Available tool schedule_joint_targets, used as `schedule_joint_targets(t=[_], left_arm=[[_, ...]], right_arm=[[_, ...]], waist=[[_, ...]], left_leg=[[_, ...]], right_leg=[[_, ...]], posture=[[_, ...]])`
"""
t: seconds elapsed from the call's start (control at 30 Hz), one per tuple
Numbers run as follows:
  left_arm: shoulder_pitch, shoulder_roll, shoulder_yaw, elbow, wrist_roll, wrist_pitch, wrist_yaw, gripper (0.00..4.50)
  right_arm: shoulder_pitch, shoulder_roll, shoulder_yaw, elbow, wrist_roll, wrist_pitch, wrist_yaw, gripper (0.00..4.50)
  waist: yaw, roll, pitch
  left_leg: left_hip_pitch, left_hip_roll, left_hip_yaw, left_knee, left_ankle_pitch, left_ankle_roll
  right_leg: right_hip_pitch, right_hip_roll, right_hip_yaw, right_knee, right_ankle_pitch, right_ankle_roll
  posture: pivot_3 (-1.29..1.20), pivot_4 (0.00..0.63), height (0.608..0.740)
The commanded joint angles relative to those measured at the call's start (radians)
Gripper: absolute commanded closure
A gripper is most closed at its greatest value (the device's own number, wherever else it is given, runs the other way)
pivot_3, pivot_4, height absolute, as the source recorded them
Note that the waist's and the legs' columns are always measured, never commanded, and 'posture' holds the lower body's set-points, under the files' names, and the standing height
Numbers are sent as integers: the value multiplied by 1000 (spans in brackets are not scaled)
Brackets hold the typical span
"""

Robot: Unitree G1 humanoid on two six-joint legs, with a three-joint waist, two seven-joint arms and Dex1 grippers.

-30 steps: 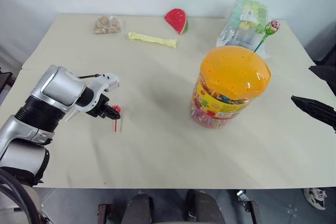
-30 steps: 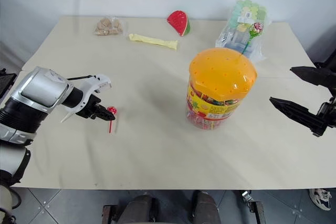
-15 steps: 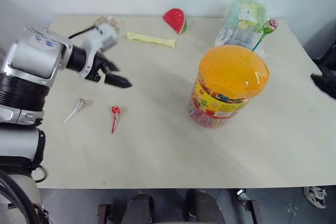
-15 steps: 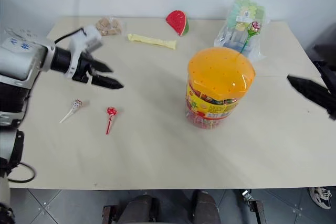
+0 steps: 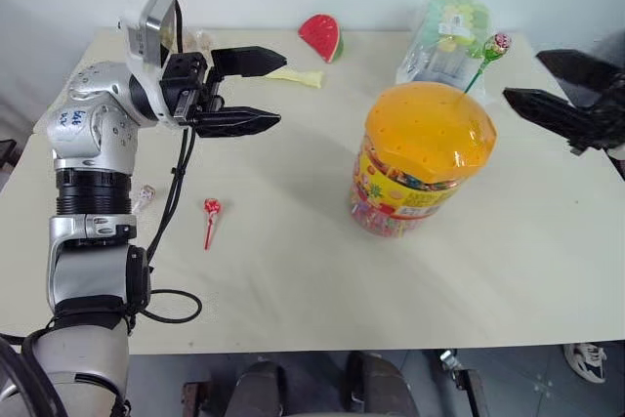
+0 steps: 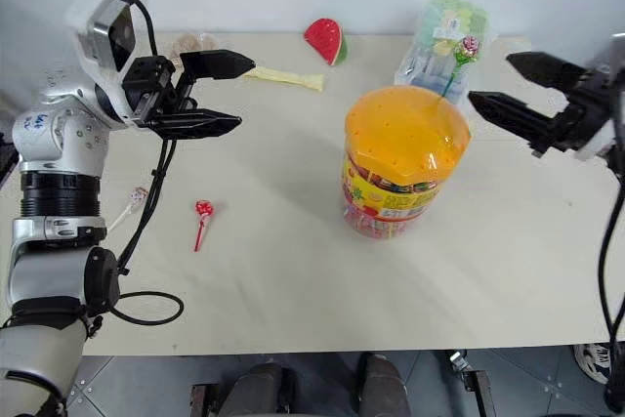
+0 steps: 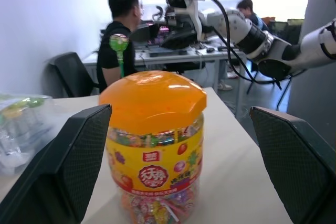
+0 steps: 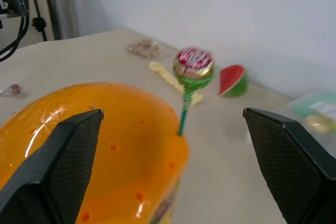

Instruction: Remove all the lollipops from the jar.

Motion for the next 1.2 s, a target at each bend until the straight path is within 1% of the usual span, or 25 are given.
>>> schedule_joint_targets(t=[0.03,0.17,0.3,0.33,0.4,0.5,0.57,0.6,0.63,0.7,0.77,0.9,1.0,1.1,1.13,1.2], left_arm=[[-3,-10,18,-4,-42,-36,-93,37],[6,-13,20,-14,-61,-36,-79,37],[29,5,24,-39,-71,-26,-65,37],[34,10,23,-44,-71,-25,-62,3],[45,20,26,-60,-75,-19,-58,0],[53,27,28,-74,-79,-11,-48,0],[57,31,28,-79,-80,-10,-44,0],[58,32,28,-80,-80,-10,-42,0],[58,32,28,-80,-80,-10,-40,0],[57,30,27,-80,-79,-11,-37,0],[55,31,22,-74,-74,-7,-35,0],[45,34,5,-56,-55,7,-28,0],[37,34,-1,-46,-69,45,-37,0],[30,38,-11,-41,-66,83,-24,0],[30,38,-12,-41,-65,89,-21,0],[40,50,-8,-33,-47,95,13,0]], right_arm=[[-86,24,31,43,-21,-10,26,0],[-172,70,85,108,-60,-18,48,0],[-256,99,140,194,-108,-1,77,0],[-271,100,148,209,-118,14,75,190],[-298,95,172,225,-138,36,84,640],[-328,106,175,247,-152,24,100,1593],[-346,111,180,264,-166,25,109,2352],[-354,114,181,271,-173,24,113,2638],[-364,119,182,277,-178,24,115,3050],[-384,123,180,285,-189,18,121,3671],[-420,123,163,287,-194,14,111,4400],[-477,114,140,287,-206,14,98,4458],[-528,79,106,286,-209,12,83,4458],[-547,41,88,292,-219,27,66,4458],[-545,14,94,293,-233,45,65,4458],[-489,-112,136,300,-276,141,106,4458]], waist=[[1,0,0],[-2,0,0],[-8,0,0],[-8,0,0],[-9,0,0],[-10,0,0],[-11,0,0],[-11,0,0],[-11,0,0],[-12,0,0],[-15,0,0],[-24,0,0],[-24,0,0],[-24,0,0],[-23,0,0],[-19,0,0]], left_leg=[[0,0,0,0,0,0],[0,0,0,0,0,1],[0,0,0,0,0,1],[0,0,0,0,0,1],[-1,0,0,0,0,1],[-1,0,0,-1,0,1],[-1,0,0,-1,0,1],[-1,0,0,-1,0,1],[-1,0,0,-1,0,1],[-1,0,0,-1,0,1],[-1,0,1,-1,0,1],[-1,0,1,-2,0,1],[-1,0,1,-2,0,1],[-2,0,1,-2,0,1],[-2,0,1,-2,0,1],[-2,0,1,-2,0,1]], right_leg=[[0,0,0,0,0,0],[0,0,0,-1,1,1],[0,0,0,-1,1,1],[0,0,0,-1,1,1],[-1,0,0,-1,1,1],[-1,0,0,-1,1,1],[-1,0,0,-2,1,1],[-1,0,0,-1,1,1],[-1,0,0,-1,1,1],[-1,0,0,-1,1,1],[-1,0,0,-1,1,1],[-2,0,0,-2,1,1],[-2,0,0,-2,1,1],[-2,0,0,-2,1,1],[-2,0,1,-2,1,1],[-2,0,1,-2,1,1]], posture=[[0,150,740],[0,150,740],[0,150,740],[0,150,740],[0,150,740],[0,150,740],[0,150,740],[0,150,740],[0,150,740],[0,150,740],[0,150,740],[0,150,740],[0,150,740],[0,150,740],[0,150,740],[0,150,740]])
